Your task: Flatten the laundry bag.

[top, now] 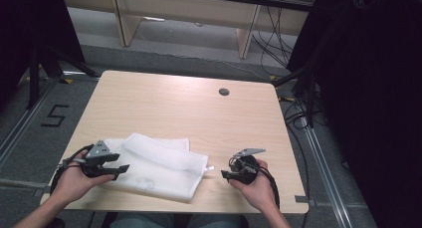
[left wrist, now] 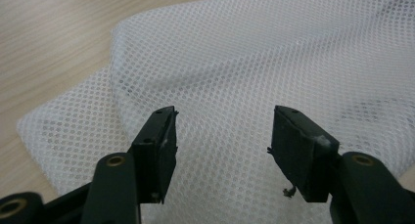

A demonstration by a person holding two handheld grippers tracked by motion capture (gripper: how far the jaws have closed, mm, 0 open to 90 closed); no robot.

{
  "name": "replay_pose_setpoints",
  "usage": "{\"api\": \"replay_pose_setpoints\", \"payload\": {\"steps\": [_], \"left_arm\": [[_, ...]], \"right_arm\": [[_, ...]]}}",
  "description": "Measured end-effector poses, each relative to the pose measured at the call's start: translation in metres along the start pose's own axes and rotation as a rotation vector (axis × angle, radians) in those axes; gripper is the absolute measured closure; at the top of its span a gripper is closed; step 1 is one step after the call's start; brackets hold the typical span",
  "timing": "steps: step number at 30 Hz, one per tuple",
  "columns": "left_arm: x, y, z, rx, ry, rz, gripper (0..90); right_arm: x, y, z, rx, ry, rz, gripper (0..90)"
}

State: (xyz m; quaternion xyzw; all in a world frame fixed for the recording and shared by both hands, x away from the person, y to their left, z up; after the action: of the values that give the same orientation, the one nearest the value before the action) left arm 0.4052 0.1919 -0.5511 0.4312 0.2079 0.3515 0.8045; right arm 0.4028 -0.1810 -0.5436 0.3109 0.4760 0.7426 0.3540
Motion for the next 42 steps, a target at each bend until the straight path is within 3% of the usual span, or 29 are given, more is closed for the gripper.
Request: {"api": "replay_pose_setpoints", "payload": {"steps": [1, 2, 6, 7, 8, 10, 11, 12, 13, 14, 15, 16, 21, 24, 25, 26, 27, 28, 30, 31, 32, 33, 35, 36, 39, 40, 42], "left_arm": [[-0.002, -0.001, 0.002, -0.017, 0.026, -0.01, 43.8], [-0.003, -0.001, 0.002, -0.018, 0.028, -0.011, 44.5], [-0.006, 0.001, 0.004, -0.021, 0.013, -0.018, 46.7], [-0.008, 0.001, 0.005, -0.026, 0.008, -0.03, 47.8], [-0.01, 0.001, 0.005, -0.019, -0.002, -0.036, 49.4], [-0.016, 0.003, 0.005, -0.004, -0.057, -0.04, 57.3], [-0.02, 0.003, 0.004, 0.019, -0.09, -0.037, 67.4], [-0.02, 0.003, 0.004, 0.019, -0.09, -0.037, 71.3], [-0.026, 0.004, 0.001, 0.041, -0.122, -0.042, 74.5], [-0.026, 0.004, 0.001, 0.041, -0.122, -0.042, 76.9], [-0.031, 0.005, -0.002, 0.057, -0.165, -0.047, 79.4], [-0.033, 0.006, -0.003, 0.061, -0.18, -0.043, 82.0], [-0.048, 0.008, -0.003, 0.073, -0.221, -0.081, 87.9], [-0.059, 0.006, -0.002, 0.082, -0.224, -0.13, 88.9], [-0.063, 0.005, -0.002, 0.092, -0.231, -0.146, 89.1], [-0.066, 0.004, -0.003, 0.101, -0.231, -0.164, 89.1], [-0.068, 0.003, -0.003, 0.111, -0.231, -0.182, 89.1], [-0.069, 0.001, -0.003, 0.126, -0.239, -0.185, 88.7], [-0.073, -0.001, 0.0, 0.128, -0.244, -0.198, 88.6], [-0.074, -0.002, 0.001, 0.131, -0.248, -0.196, 88.2], [-0.076, -0.002, 0.001, 0.138, -0.252, -0.202, 87.5], [-0.078, -0.004, 0.002, 0.136, -0.248, -0.207, 87.5], [-0.08, -0.005, 0.0, 0.19, -0.323, -0.207, 87.6], [-0.087, -0.006, 0.003, 0.165, -0.282, -0.225, 87.6], [-0.09, -0.006, 0.004, 0.183, -0.32, -0.227, 87.6], [-0.098, -0.007, 0.006, 0.168, -0.301, -0.247, 87.3], [-0.103, -0.007, 0.006, 0.178, -0.31, -0.265, 86.3]], "right_arm": [[0.002, -0.001, 0.0, -0.004, -0.019, 0.017, 55.8], [0.0, -0.002, 0.001, -0.01, -0.001, 0.006, 55.8], [0.001, -0.001, 0.001, -0.002, -0.017, 0.015, 56.3], [0.002, -0.002, 0.003, -0.023, -0.023, 0.022, 56.7], [0.002, 0.0, 0.001, 0.012, -0.011, 0.03, 57.6], [0.002, -0.001, 0.003, -0.006, -0.006, 0.021, 61.0], [0.006, -0.001, 0.006, -0.022, 0.01, 0.019, 68.1], [0.006, -0.001, 0.006, -0.022, 0.01, 0.019, 68.1], [0.009, 0.004, 0.007, 0.015, 0.052, -0.008, 74.7], [0.011, 0.005, 0.008, 0.014, 0.076, -0.014, 77.2], [0.015, 0.007, 0.009, 0.016, 0.076, -0.015, 80.0], [0.019, 0.006, 0.012, -0.002, 0.092, -0.018, 82.4], [0.033, 0.0, 0.017, 0.014, 0.142, -0.012, 90.0], [0.037, 0.002, 0.018, 0.061, 0.134, -0.009, 90.0], [0.038, 0.001, 0.022, 0.05, 0.166, -0.011, 90.0], [0.041, 0.001, 0.022, 0.066, 0.135, 0.0, 90.0], [0.042, 0.001, 0.026, 0.052, 0.161, 0.002, 90.0], [0.044, -0.001, 0.033, 0.06, 0.18, 0.003, 90.0], [0.046, -0.001, 0.036, 0.065, 0.173, 0.004, 89.7], [0.048, -0.001, 0.042, 0.07, 0.161, 0.003, 87.9], [0.049, -0.002, 0.053, 0.059, 0.2, -0.003, 83.3], [0.049, -0.002, 0.053, 0.059, 0.2, -0.003, 83.3], [0.055, -0.006, 0.069, 0.065, 0.227, -0.02, 75.0], [0.056, -0.008, 0.075, 0.064, 0.237, -0.025, 72.5], [0.058, -0.014, 0.084, 0.068, 0.251, -0.031, 67.5], [0.061, -0.021, 0.093, 0.078, 0.268, -0.024, 64.0], [0.063, -0.028, 0.098, 0.095, 0.254, -0.025, 60.2]]}}
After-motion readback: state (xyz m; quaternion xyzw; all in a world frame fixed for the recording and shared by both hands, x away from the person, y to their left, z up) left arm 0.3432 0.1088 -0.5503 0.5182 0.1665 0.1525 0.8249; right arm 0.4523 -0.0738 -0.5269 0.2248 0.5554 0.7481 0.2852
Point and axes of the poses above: each handheld gripper's, and its own axes: y roughly backward along the jaws, z roughly out of its top, x roughly to its left, the point moved 9 cm from there along -y, roughly forward along the jaws, and after that the axes turned 15 degrees about x, right-handed, at the moved point
